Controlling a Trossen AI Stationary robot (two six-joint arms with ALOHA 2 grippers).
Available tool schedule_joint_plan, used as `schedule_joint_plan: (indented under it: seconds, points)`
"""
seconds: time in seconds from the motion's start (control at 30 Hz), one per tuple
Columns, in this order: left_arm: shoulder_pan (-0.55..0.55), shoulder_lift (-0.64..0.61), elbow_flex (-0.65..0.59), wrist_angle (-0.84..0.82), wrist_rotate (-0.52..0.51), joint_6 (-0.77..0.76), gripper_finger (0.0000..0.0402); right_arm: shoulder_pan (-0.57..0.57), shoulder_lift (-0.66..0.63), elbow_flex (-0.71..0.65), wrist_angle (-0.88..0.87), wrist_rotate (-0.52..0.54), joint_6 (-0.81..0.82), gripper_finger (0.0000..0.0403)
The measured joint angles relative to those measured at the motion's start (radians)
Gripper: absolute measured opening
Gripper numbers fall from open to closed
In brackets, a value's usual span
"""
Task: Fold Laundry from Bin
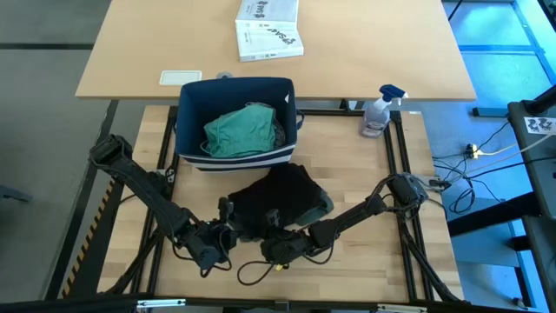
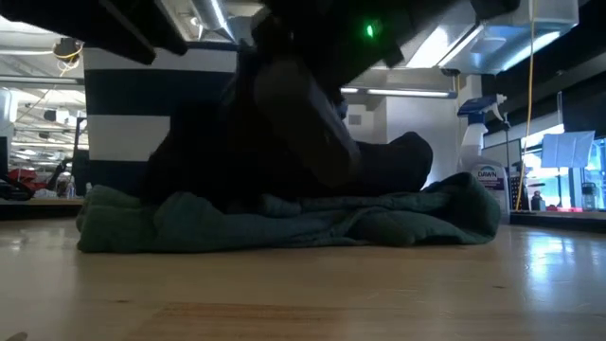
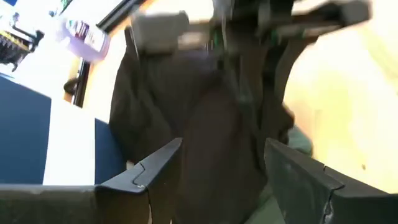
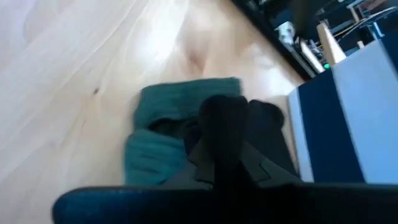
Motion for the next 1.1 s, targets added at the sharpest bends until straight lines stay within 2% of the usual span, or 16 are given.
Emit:
schedule_joint_plan:
  seconds: [0.13, 0.3, 0.37, 0.57, 0.83, 1.1]
  points:
    - [-0.004, -0.01, 0.0, -0.079, 0.024, -0.072, 0.0218, -0.001, -0.03, 0.0, -0.009, 0.002, 0.023, 0.0016]
    - [0.004, 0.006, -0.008, -0.079, 0.154, -0.107, 0.0218, -0.001, -0.059, 0.0, -0.022, 0.008, 0.029, 0.0014]
    - [0.004, 0.008, -0.024, -0.085, 0.152, -0.111, 0.0218, -0.001, -0.061, 0.0, -0.02, 0.008, 0.032, 0.0014]
    - [0.021, 0.007, -0.033, -0.033, 0.04, -0.101, 0.0218, 0.0, -0.061, 0.0, -0.021, 0.017, 0.045, 0.0018]
    - [0.06, 0.006, -0.053, -0.001, 0.067, -0.097, 0.0218, 0.0, -0.081, 0.0, -0.024, 0.044, 0.047, 0.0016]
    - [0.047, 0.006, -0.12, 0.186, 0.106, -0.064, 0.0218, -0.007, -0.084, 0.0, -0.029, 0.043, 0.047, 0.0014]
